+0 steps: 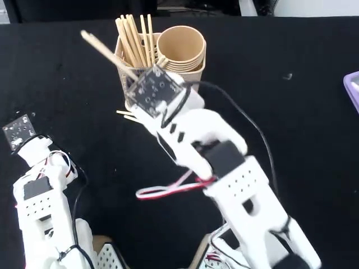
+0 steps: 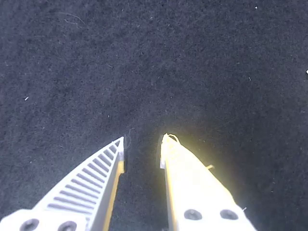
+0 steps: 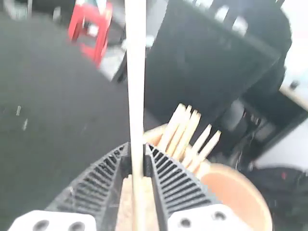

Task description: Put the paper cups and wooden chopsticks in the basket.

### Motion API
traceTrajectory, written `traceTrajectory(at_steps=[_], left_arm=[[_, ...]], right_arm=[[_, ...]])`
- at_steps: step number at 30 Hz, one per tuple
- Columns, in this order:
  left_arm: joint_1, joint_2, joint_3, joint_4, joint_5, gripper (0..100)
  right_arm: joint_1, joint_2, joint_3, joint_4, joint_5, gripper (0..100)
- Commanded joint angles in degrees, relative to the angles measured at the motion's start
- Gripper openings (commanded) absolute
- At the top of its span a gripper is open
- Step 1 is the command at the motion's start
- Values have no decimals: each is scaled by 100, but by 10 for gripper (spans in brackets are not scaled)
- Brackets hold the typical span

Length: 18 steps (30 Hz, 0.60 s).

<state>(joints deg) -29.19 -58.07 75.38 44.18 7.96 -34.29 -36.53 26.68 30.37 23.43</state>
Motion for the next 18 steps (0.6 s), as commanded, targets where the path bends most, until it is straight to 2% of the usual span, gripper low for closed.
traceTrajectory(at_steps=[1, 10, 14, 18], left_arm=[[-40, -105, -127, -88, 18, 134], [-40, -105, -119, -88, 18, 134], [-40, -105, -119, -88, 18, 134], [-40, -105, -119, -88, 18, 134]], right_arm=[[88, 558, -646, -993, -62, 11], [105, 1974, -919, -3780, -70, 11], [185, 2457, -927, -4378, -70, 11], [316, 2774, -927, -4413, -70, 11]])
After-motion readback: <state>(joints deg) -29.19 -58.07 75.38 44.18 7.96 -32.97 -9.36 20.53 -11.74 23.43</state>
